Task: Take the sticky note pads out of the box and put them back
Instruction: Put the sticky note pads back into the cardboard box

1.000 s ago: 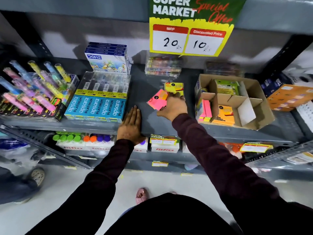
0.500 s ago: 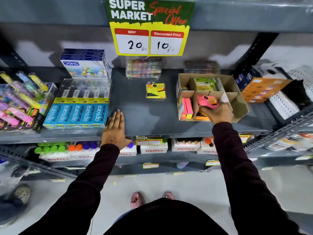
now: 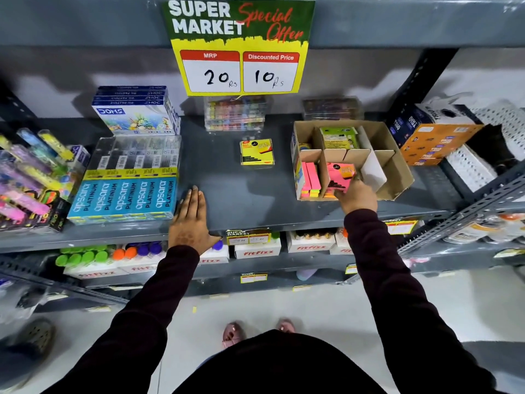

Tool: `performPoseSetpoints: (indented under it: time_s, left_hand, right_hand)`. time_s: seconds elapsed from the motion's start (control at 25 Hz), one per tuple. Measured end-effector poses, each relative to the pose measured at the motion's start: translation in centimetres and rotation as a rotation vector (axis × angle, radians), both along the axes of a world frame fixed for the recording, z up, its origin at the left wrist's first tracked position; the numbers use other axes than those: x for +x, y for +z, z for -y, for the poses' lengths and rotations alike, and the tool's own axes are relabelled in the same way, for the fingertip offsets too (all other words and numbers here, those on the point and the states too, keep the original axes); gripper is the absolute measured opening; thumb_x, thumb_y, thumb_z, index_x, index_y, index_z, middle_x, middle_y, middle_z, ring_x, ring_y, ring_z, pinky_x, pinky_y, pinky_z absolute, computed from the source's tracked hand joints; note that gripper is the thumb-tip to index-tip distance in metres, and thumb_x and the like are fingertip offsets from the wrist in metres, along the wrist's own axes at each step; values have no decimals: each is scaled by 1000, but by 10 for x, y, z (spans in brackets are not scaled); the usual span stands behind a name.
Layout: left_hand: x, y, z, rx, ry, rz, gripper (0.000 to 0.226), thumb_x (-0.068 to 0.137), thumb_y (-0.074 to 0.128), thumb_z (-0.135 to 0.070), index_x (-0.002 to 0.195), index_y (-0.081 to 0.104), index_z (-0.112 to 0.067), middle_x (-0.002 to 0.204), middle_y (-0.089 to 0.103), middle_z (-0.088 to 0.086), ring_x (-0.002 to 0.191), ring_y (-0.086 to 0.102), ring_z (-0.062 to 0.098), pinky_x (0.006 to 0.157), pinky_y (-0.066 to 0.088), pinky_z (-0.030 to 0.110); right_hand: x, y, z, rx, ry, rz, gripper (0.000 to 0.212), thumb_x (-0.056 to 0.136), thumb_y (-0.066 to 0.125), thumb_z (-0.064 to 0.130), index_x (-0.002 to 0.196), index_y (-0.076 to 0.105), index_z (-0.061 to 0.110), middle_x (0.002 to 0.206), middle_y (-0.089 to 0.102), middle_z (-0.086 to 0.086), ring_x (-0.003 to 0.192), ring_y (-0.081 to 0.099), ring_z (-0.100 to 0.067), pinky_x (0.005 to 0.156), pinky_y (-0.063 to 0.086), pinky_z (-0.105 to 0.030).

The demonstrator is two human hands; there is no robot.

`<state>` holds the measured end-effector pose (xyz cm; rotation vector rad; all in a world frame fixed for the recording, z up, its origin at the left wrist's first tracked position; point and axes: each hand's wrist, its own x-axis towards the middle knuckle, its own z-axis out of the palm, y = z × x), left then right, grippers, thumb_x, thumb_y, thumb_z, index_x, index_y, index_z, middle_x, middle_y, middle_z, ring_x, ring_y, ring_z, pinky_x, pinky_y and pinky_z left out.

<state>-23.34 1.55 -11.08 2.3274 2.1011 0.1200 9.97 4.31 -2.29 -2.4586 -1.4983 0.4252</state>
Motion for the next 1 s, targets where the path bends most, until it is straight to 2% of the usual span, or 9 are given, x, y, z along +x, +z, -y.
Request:
performPoseSetpoints:
  time_s: [0.08,0.2,0.32,0.4,0.48,0.6,0.68,0.84,1.0]
  left_hand:
    - [-1,-2,0,6,3,-7,118,65,71,-60,144,8,1,156,13,20,144,13,31,118,13,39]
    - [-2,-1,0,40,11,-41,109,69,73,-52,143,15,2,154,20,21,142,22,32,116,20,39]
    - [-2,-1,-2,-3,4,69,114,64,76,-51,143,13,1,154,18,21,141,22,33,116,18,42]
    - [-3,-2,-1,-6,4,80,115,65,75,-52,144,10,0,155,14,20,142,20,32,116,15,40]
    - [-3,-2,-1,-4,5,88,115,65,73,-55,144,10,1,155,15,20,142,20,32,117,16,40]
    - [-1,1,-2,-37,5,100,114,69,66,-60,144,6,0,156,9,19,144,12,30,118,11,38]
    - [-1,1,-2,-47,13,89,111,72,61,-59,144,2,1,157,4,18,145,6,28,119,5,37]
    - [0,-1,0,-16,9,55,101,78,58,-51,143,3,2,157,4,18,145,6,29,118,5,37]
    - [-2,0,-2,-23,0,94,111,71,62,-59,144,5,1,156,7,18,145,7,29,118,6,36]
  right_hand:
    - [-8,9,1,23,12,54,44,91,58,20,126,46,-5,127,58,-25,119,55,-39,99,45,-44]
    - [-37,29,-5,192,98,117,45,93,53,20,130,43,-4,130,55,-25,119,53,-39,97,45,-44]
    - [-82,42,-17,323,243,55,46,90,58,23,127,50,-4,129,55,-26,116,55,-38,95,46,-42]
    - [-113,37,-33,266,350,-5,45,90,59,29,122,53,-2,125,58,-25,113,58,-36,91,48,-39]
    - [-139,23,-57,114,396,-27,55,89,59,39,125,52,-1,130,55,-23,118,55,-34,97,45,-38]
    - [-158,5,-89,-107,335,-38,91,82,61,56,142,30,-4,148,34,-23,137,34,-36,112,33,-40]
    - [-166,-4,-101,-158,295,-16,105,77,62,61,147,18,-4,154,23,-23,142,23,-38,115,28,-42]
    - [-175,-8,-108,-136,208,-36,101,78,66,56,147,19,-2,154,21,-22,143,19,-38,110,36,-44]
    - [-168,2,-91,-107,322,89,100,81,57,60,145,20,-8,148,32,-27,137,29,-40,113,30,-43]
